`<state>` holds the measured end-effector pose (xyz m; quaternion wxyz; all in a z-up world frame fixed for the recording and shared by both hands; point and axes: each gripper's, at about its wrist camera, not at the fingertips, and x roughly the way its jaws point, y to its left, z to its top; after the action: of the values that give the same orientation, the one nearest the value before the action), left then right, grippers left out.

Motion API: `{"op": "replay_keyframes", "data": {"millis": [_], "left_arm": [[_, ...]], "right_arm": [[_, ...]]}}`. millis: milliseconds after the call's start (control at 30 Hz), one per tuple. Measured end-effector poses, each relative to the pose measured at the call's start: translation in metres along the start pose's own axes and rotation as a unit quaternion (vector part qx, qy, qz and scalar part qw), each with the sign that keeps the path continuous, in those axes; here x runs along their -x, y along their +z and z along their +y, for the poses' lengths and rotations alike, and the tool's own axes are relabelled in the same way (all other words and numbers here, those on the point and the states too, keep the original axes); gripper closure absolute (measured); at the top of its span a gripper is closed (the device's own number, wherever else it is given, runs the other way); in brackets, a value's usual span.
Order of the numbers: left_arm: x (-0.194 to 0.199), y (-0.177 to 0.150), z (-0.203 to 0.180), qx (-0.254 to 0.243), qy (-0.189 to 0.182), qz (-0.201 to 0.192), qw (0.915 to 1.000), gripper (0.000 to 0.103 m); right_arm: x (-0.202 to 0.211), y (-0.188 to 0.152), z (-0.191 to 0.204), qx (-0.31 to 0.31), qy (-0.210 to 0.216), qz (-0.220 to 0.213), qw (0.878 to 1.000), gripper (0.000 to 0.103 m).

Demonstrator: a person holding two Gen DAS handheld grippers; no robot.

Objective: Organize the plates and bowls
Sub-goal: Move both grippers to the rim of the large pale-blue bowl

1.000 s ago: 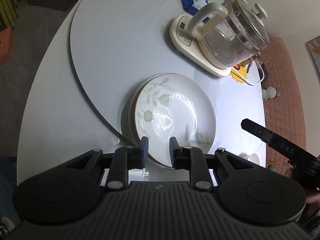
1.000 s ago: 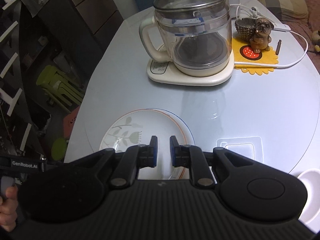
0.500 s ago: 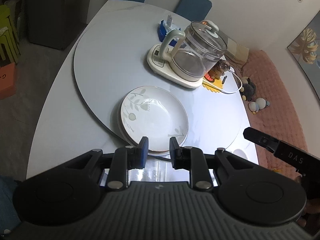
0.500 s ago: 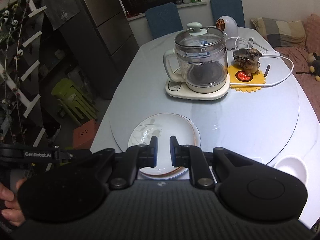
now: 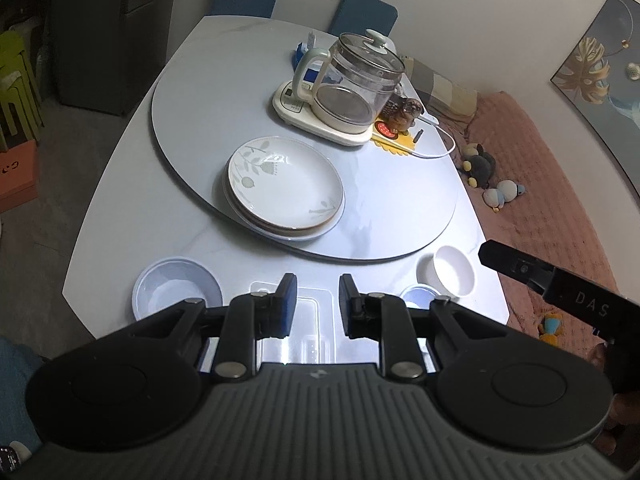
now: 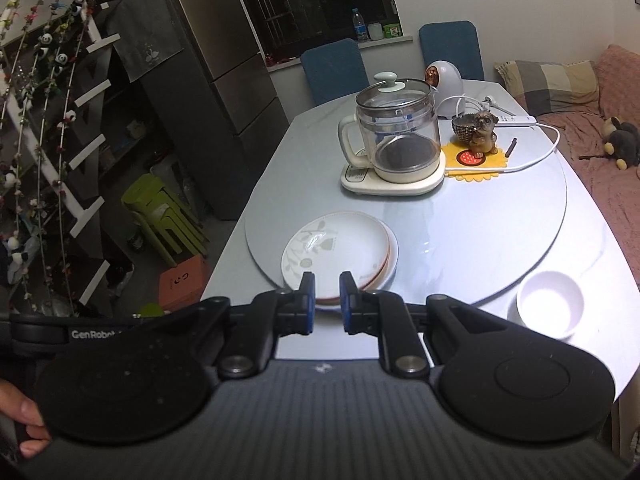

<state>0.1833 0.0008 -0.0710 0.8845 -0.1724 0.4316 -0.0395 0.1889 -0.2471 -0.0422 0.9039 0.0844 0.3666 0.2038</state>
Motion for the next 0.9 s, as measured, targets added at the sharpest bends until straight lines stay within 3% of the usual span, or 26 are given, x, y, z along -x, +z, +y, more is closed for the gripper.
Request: {"op": "replay_keyframes", "data": {"millis": [300,533,667,767,833,900], "left_arm": [[0.038,-0.052,-0.008,-0.002,0.002,-0.007,1.0000,0.078],[0.054,-0.082,-0.003,0.003,0.025,0.002,0.9997,0.078],[0.055,-0.098,0.007,0.012,0.050,0.010,0.9986,0.069],[0.056,-0.109,0.016,0.017,0.067,0.013,0.9975,0.054],[0.054,-0.114,0.024,0.024,0.072,0.016,0.9970,0.050],[0.050,-0.115,0.031,0.034,0.073,0.021,0.9965,0.049]], "right_arm": [[0.037,-0.040,0.001,-0.014,0.002,0.003,1.000,0.087],[0.053,-0.066,0.007,-0.003,0.002,0.010,1.000,0.087],[0.056,-0.077,0.010,0.010,0.006,0.015,1.000,0.086],[0.053,-0.085,0.012,0.020,0.009,0.026,0.999,0.085],[0.048,-0.090,0.013,0.025,0.011,0.039,0.999,0.084],[0.042,-0.093,0.016,0.030,0.012,0.050,0.998,0.071]]}}
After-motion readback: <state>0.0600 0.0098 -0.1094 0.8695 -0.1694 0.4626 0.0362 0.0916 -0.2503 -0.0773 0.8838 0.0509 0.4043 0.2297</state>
